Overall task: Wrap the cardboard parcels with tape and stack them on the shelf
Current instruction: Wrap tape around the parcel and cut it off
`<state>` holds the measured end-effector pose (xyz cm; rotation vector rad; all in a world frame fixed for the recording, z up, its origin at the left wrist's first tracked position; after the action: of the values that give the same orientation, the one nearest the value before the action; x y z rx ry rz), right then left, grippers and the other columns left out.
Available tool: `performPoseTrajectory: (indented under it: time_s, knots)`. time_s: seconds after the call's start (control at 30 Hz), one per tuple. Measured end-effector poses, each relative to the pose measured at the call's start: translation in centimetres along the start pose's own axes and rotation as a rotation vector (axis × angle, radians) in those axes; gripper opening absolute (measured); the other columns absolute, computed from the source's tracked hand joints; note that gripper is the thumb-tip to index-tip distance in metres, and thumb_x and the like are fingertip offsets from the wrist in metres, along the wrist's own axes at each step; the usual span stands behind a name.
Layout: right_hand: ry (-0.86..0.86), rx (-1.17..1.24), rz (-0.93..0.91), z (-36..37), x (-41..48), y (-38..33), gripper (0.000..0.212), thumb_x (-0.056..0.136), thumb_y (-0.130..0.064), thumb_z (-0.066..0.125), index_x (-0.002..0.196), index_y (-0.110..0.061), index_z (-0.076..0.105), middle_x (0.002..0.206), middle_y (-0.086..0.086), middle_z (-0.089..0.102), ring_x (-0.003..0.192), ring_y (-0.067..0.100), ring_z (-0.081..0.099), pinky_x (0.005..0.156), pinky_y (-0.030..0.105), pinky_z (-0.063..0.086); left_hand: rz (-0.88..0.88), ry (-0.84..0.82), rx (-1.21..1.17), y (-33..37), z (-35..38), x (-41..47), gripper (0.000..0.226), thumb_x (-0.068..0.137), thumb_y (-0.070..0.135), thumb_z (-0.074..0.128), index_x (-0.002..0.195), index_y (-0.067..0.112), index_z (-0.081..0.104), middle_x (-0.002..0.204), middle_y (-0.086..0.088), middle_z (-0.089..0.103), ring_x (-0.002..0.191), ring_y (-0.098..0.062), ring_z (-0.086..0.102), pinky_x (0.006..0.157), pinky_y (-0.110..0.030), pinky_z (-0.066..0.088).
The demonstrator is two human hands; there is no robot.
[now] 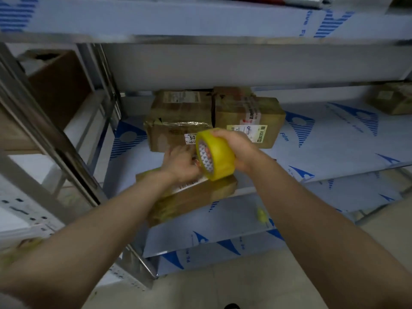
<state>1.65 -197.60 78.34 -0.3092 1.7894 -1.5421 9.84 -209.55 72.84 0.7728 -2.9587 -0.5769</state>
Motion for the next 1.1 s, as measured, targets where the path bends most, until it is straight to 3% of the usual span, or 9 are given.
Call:
performPoseTrajectory:
  time_s: [0.07,0.13,0.3,0.43,0.53,0.6,0.7,0.8,1.1]
  knots:
    - [0.008,-0.002,-0.008,0.6,1.3,-0.6,0.058,0.079,-0.037,0.074,0.123,-0.004,0.057,0.116,0.019,0.065,0.102,0.036,0.064,0.094,0.053,0.050,-0.051,-0.198,0.083,-0.3,2.4,-0.7,0.119,0.065,0.069,0.057,0.152,0.012,-0.001,0.160,-0.010,-0.004,0.146,-0.024,-0.010,0.113,-0.050,-0.010]
    - [0.016,-0.048,-0.020,1.1,2.3,-0.9,0.076,0.073,-0.050,0.076,0.129,-0.004,0.053,0.125,0.017,0.060,0.112,0.036,0.060,0.098,0.051,0.047,-0.037,-0.268,0.186,-0.6,4.2,-0.7,0.139,0.058,0.078,0.061,0.147,0.007,-0.019,0.156,-0.013,-0.023,0.142,-0.025,-0.026,0.110,-0.050,-0.019]
    - [-0.003,-0.048,-0.049,1.0,3.1,-0.7,0.034,0.077,-0.043,0.074,0.091,-0.015,0.065,0.101,0.009,0.072,0.083,0.020,0.071,0.079,0.036,0.057,0.008,-0.196,0.153,-1.3,2.9,2.0,0.138,0.058,0.071,0.070,0.150,0.008,-0.013,0.159,-0.007,-0.012,0.145,-0.022,-0.016,0.112,-0.052,-0.013]
    - [-0.029,-0.052,-0.019,0.7,3.1,1.1,0.052,0.077,-0.053,0.070,0.110,-0.014,0.068,0.119,0.009,0.067,0.111,0.025,0.062,0.104,0.044,0.043,0.001,-0.207,0.146,-1.9,3.2,2.3,0.148,0.047,0.084,0.064,0.150,0.012,-0.014,0.159,-0.003,-0.015,0.144,-0.018,-0.020,0.112,-0.052,-0.016]
    - [-0.016,-0.145,-0.065,0.8,2.8,1.8,0.044,0.078,-0.058,0.067,0.076,-0.015,0.074,0.094,0.006,0.074,0.096,0.020,0.068,0.100,0.043,0.047,-0.003,-0.135,0.136,-1.9,3.5,2.4,0.142,0.051,0.079,0.066,0.151,0.014,-0.010,0.160,-0.002,-0.009,0.146,-0.018,-0.014,0.112,-0.050,-0.015]
    - [0.053,-0.176,-0.111,0.6,1.8,1.7,0.047,0.078,-0.057,0.067,0.072,-0.010,0.069,0.082,0.008,0.073,0.084,0.021,0.069,0.095,0.044,0.050,-0.009,-0.125,0.133,-1.9,3.4,2.4,0.142,0.051,0.076,0.068,0.151,0.014,-0.011,0.160,-0.002,-0.007,0.146,-0.018,-0.011,0.112,-0.049,-0.014]
    - [0.066,-0.125,-0.160,-0.3,-0.8,1.7,0.034,0.080,-0.046,0.070,0.076,-0.013,0.077,0.076,0.005,0.074,0.074,0.013,0.071,0.071,0.031,0.059,-0.026,-0.123,0.138,-1.7,3.3,2.3,0.143,0.051,0.075,0.069,0.150,0.012,-0.011,0.160,-0.002,-0.004,0.146,-0.018,-0.010,0.113,-0.049,-0.012]
    - [0.026,-0.049,-0.118,-2.0,-3.7,3.1,0.032,0.082,-0.031,0.071,0.053,-0.019,0.068,0.049,-0.011,0.065,0.043,0.001,0.062,0.038,0.014,0.045,-0.039,-0.125,0.124,-1.5,3.1,2.3,0.142,0.053,0.074,0.071,0.150,0.012,-0.013,0.160,-0.003,-0.004,0.146,-0.018,-0.009,0.113,-0.049,-0.013]
    - [0.036,-0.049,-0.093,-3.5,-8.3,8.2,0.021,0.084,-0.029,0.069,0.078,-0.009,0.071,0.069,0.012,0.073,0.064,0.022,0.072,0.064,0.035,0.059,-0.011,-0.103,0.102,-1.3,2.9,2.0,0.136,0.055,0.064,0.075,0.151,0.020,-0.011,0.159,-0.003,0.002,0.146,-0.020,-0.004,0.113,-0.050,-0.011]
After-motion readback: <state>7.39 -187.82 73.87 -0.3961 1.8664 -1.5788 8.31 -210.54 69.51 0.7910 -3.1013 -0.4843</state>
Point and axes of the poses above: each hand's wrist, its own x-axis towards the middle knuckle, its own z-axis out of the palm, y = z × x, the point moved 3 cm from there along x, towards the middle knuckle
